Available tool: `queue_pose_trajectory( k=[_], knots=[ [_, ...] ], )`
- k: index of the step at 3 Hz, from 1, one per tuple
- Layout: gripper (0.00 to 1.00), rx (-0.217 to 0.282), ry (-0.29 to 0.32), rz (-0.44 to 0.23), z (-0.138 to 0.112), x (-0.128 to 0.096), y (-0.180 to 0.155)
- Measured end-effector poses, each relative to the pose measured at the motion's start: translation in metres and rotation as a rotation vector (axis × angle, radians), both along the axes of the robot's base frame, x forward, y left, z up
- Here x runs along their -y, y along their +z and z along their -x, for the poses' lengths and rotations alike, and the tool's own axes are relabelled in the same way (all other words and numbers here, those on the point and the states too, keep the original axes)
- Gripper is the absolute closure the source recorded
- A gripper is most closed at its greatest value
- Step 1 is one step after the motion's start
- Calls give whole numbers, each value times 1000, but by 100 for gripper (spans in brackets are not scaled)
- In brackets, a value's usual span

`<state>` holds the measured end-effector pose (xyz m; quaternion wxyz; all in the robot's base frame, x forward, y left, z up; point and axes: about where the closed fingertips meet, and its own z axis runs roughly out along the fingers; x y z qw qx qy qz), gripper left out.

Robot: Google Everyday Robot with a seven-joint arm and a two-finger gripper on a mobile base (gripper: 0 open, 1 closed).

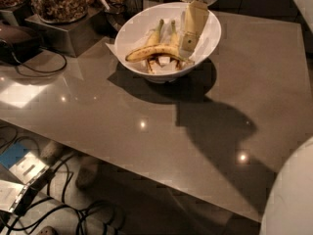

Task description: Pick banana from white bowl

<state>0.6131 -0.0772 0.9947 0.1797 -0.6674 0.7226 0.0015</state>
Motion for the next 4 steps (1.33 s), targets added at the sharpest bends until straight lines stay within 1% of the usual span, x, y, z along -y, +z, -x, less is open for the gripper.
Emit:
queue_pose_trajectory(
  k=[1,2,3,4],
  knots=[
    [2,-11,-24,7,-6,-2,-2],
    [10,-23,-46,19,-12,-3,-7],
    [15,-37,-58,26,-16,-3,-13],
    [15,-48,-63,32,-19,-4,-18]
  ],
)
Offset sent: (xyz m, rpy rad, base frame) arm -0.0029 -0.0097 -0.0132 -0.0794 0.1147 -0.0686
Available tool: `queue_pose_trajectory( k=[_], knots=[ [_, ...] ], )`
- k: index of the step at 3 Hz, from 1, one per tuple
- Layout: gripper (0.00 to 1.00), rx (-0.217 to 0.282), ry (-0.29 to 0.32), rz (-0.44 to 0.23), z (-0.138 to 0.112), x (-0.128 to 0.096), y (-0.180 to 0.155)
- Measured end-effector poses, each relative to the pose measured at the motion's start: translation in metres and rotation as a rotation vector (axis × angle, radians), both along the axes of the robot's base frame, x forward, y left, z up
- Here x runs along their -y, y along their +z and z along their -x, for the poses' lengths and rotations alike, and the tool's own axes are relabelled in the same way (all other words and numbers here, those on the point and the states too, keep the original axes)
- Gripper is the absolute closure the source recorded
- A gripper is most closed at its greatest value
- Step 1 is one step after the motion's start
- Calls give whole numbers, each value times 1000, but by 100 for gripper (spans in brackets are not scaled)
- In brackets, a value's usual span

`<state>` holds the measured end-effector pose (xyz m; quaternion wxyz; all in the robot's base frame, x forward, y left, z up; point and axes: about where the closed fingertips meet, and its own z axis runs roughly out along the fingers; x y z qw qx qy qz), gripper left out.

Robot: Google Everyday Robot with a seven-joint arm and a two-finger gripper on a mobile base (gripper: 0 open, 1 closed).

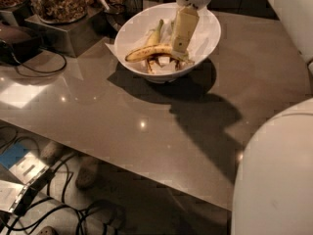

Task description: Pick banana from white bowl

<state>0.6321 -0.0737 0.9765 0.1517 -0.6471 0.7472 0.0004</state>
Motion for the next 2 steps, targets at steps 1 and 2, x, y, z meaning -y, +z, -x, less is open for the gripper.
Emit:
queue_pose_trajectory(
  k=[1,2],
  knots=[
    [15,-9,-1,6,-3,-1,-4],
    [16,-17,0,9,-5,-1,-8]
  ],
)
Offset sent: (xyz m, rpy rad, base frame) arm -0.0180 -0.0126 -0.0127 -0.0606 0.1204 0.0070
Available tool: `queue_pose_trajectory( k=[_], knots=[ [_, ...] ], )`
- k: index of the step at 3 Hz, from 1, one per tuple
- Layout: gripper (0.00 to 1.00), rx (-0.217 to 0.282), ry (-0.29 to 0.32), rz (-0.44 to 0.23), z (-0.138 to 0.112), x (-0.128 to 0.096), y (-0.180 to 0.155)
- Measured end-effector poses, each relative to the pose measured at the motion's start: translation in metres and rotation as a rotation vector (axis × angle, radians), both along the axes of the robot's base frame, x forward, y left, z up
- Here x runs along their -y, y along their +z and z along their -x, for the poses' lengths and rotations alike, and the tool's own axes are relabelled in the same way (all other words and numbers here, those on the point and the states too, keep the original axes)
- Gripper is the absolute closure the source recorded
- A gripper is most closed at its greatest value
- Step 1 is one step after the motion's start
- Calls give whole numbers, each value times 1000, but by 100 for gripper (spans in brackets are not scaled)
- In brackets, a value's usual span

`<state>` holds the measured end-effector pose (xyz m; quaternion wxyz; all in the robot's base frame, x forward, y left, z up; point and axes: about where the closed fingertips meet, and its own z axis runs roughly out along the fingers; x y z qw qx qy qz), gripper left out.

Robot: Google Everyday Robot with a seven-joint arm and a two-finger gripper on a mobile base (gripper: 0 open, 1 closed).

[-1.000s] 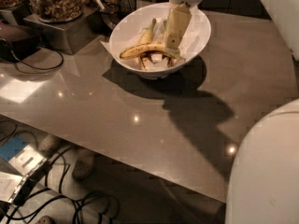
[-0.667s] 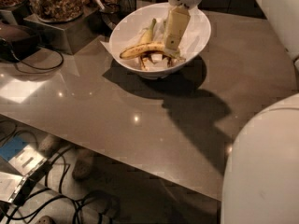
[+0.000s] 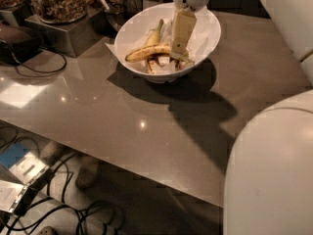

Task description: Pick banana from white bowl

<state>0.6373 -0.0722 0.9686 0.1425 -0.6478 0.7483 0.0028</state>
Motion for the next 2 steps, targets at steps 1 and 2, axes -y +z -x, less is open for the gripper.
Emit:
queue_pose_trajectory(
  k=[1,2],
  knots=[
    [22,-7,4,3,0,-1,-3],
    [23,-8,4,3,0,-1,-3]
  ],
)
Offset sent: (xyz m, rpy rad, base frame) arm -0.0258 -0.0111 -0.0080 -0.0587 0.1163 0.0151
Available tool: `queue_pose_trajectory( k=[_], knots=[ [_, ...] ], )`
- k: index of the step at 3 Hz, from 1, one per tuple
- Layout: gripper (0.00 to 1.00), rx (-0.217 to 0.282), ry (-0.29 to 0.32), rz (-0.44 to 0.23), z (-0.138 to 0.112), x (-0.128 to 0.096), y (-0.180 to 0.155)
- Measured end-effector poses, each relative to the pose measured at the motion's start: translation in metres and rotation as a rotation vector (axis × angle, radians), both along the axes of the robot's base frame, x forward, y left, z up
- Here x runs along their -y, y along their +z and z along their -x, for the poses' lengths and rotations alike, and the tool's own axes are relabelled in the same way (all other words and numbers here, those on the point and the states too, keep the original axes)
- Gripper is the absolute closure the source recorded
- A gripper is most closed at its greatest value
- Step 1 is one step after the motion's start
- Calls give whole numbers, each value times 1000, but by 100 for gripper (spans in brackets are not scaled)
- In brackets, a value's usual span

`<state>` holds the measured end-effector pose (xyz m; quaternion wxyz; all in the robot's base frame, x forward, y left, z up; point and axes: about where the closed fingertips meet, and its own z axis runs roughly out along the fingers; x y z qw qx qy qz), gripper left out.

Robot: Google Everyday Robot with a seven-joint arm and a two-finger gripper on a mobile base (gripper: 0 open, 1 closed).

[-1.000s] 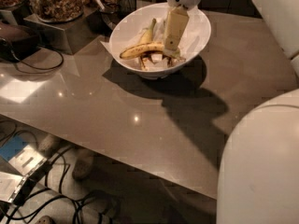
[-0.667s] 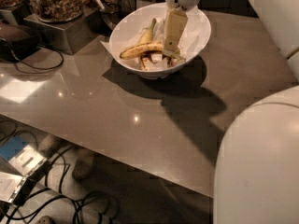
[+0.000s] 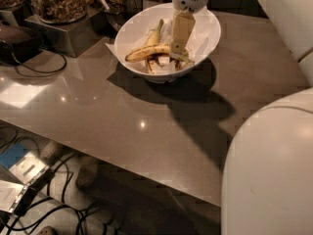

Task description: Pick banana from white bowl

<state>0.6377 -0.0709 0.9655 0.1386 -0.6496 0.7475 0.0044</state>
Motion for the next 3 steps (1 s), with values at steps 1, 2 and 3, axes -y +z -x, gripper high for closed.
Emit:
queue_pose_trajectory(
  k=[1,2,3],
  knots=[
    [24,-10,11,0,0,-3,-2],
    [24,-10,26,-32,-8,-6,2],
    [23,-5,-10,-78,-25,-2,4]
  ],
)
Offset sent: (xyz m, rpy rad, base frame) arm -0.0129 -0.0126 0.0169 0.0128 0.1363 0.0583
